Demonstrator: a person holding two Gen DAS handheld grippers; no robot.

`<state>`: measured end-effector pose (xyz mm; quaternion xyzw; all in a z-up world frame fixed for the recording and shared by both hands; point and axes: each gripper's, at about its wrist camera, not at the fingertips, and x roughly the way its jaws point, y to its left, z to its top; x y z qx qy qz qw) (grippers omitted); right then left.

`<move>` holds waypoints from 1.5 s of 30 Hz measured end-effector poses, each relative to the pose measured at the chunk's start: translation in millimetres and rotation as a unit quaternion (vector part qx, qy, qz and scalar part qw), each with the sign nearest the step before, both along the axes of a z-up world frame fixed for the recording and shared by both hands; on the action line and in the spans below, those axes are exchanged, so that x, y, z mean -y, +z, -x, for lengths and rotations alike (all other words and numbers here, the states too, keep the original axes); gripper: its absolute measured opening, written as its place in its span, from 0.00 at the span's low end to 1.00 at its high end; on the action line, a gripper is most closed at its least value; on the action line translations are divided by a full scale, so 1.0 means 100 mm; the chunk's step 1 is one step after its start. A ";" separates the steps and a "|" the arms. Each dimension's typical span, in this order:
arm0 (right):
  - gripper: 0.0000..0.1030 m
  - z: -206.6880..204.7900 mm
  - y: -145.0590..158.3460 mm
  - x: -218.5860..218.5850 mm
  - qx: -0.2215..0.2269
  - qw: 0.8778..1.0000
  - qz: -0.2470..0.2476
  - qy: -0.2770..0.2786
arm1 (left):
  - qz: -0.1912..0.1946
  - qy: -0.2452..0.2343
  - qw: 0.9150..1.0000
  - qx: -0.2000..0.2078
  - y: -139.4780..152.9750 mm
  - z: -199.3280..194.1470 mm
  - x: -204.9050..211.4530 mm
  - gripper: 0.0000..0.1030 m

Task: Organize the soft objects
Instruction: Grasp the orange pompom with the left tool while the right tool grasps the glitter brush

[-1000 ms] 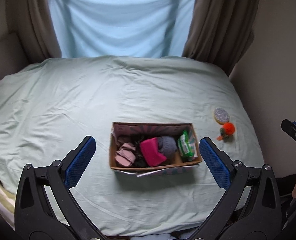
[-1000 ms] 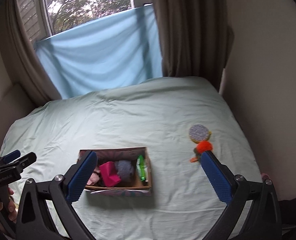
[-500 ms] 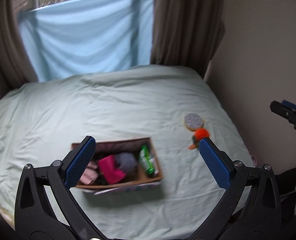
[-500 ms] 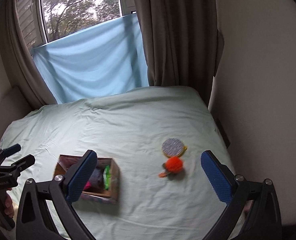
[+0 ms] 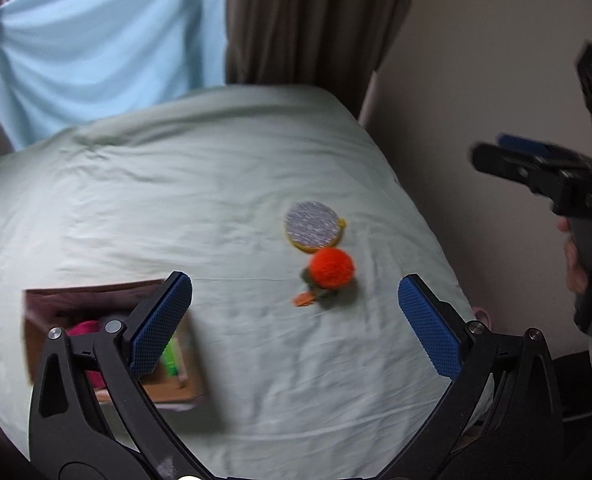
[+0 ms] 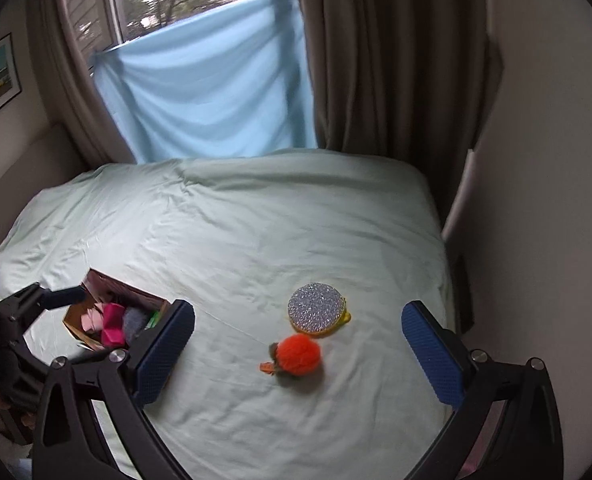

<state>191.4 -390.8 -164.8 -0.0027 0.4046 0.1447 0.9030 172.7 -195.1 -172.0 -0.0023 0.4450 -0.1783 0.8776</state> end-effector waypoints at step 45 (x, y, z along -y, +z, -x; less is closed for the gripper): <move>0.58 -1.74 -3.07 -0.41 -0.078 0.948 0.082 0.298 | -0.041 -0.074 0.994 -0.070 -2.89 -1.30 1.25 0.32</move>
